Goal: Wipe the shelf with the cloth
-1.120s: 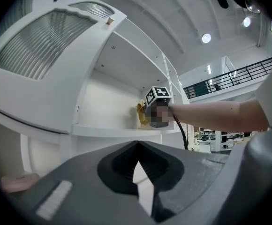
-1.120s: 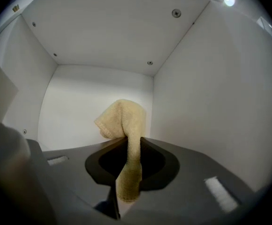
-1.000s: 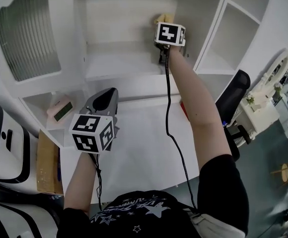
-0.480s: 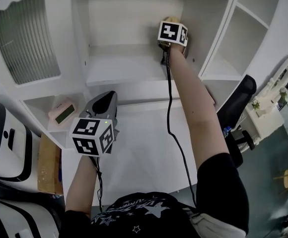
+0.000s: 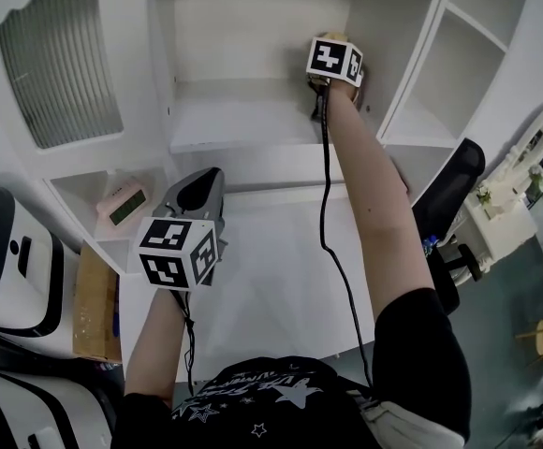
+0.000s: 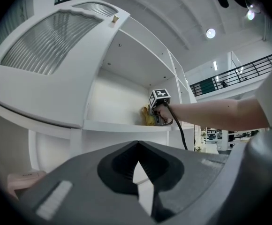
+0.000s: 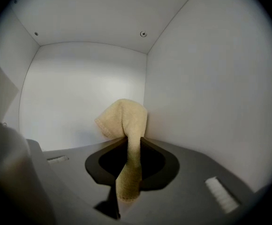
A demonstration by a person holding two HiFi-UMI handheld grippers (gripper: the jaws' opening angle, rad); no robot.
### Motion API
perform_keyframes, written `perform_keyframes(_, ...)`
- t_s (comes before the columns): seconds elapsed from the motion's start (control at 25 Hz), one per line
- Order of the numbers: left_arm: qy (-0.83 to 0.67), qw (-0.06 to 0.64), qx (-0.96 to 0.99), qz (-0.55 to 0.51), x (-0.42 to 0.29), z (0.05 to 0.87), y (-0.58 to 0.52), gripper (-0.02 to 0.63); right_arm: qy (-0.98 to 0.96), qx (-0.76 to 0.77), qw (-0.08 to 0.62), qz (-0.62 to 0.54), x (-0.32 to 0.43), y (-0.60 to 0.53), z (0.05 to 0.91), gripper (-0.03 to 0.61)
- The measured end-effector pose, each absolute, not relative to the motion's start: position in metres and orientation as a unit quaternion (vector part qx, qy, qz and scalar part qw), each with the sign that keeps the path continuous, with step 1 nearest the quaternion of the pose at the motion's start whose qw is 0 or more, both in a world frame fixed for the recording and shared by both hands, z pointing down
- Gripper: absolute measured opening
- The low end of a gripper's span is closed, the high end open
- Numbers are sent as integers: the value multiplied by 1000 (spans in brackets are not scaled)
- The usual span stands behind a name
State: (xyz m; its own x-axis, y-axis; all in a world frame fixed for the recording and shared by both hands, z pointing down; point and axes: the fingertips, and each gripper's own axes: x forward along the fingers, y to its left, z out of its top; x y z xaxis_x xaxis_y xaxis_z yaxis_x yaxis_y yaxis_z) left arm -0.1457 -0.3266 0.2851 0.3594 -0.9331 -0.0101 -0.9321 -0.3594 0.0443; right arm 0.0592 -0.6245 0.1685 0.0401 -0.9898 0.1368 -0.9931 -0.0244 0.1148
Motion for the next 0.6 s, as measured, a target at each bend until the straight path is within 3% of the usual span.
perform_keyframes(0.6,-525,15,851,-15,-134,286,-293,3,-679,729,90,10,81,-557,171,80)
